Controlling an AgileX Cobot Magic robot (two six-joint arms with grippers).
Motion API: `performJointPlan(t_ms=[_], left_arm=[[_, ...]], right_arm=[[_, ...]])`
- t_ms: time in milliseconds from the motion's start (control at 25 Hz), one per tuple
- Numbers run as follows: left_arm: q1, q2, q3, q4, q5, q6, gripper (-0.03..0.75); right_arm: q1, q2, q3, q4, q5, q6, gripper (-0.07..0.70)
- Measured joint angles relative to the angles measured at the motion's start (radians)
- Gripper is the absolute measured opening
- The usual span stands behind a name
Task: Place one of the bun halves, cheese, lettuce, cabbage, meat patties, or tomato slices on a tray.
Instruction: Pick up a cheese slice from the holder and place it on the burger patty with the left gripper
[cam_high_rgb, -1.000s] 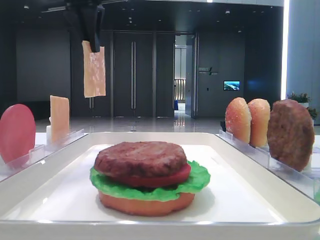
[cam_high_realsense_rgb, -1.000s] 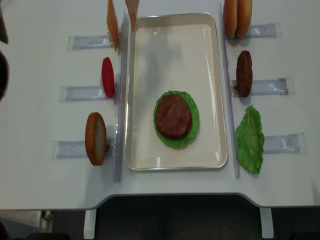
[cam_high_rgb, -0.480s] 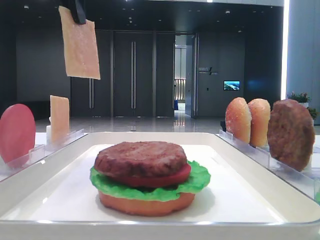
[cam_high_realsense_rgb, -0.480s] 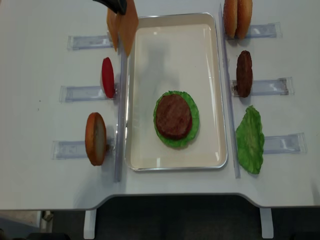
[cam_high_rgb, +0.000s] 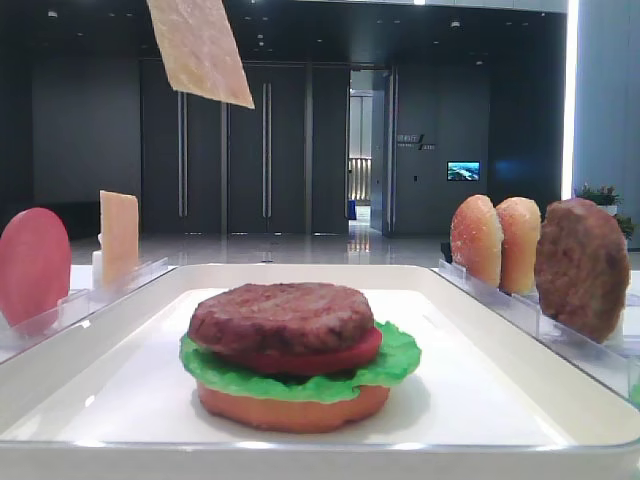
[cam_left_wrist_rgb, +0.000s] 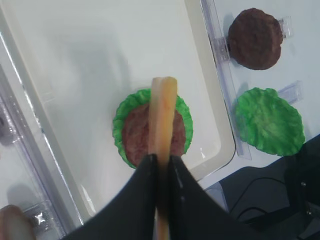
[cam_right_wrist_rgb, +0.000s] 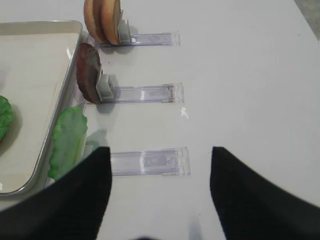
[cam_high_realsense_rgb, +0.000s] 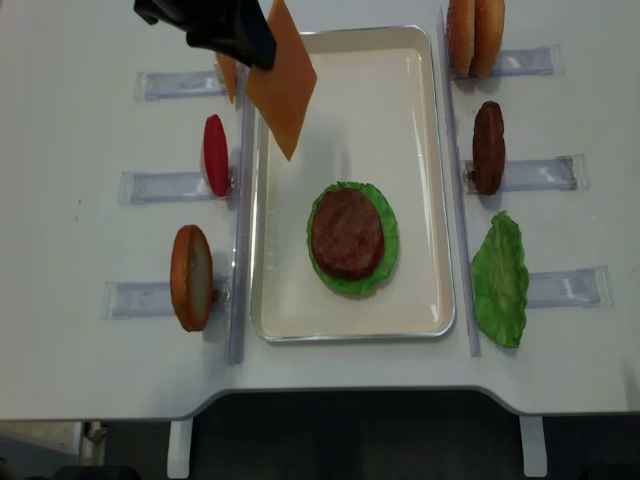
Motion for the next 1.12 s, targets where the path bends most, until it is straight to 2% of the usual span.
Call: performJointPlan(t_ms=[120, 240, 480, 840, 1120], left_arm=[[0.000, 0.000, 0.070, -0.086, -0.058, 0.064, 0.031], [0.000, 0.000, 0.168, -0.206, -0.143, 0.151, 0.031], [-0.006, 0.000, 0.365, -0.479, -0.276, 0.375, 0.031], [-0.012, 0.000, 0.562, -0.720, -0.348, 0.609, 0.031], [-0.012, 0.000, 0.620, -0.815, -0.400, 0.723, 0.031]], right_arm=[[0.000, 0.000, 0.000, 0.000, 0.000, 0.000, 0.416], [0.000, 0.000, 0.000, 0.000, 0.000, 0.000, 0.416], [0.000, 0.000, 0.000, 0.001, 0.000, 0.000, 0.416], [0.000, 0.000, 0.000, 0.001, -0.001, 0.000, 0.416], [0.000, 0.000, 0.000, 0.001, -0.001, 0.000, 0.416]])
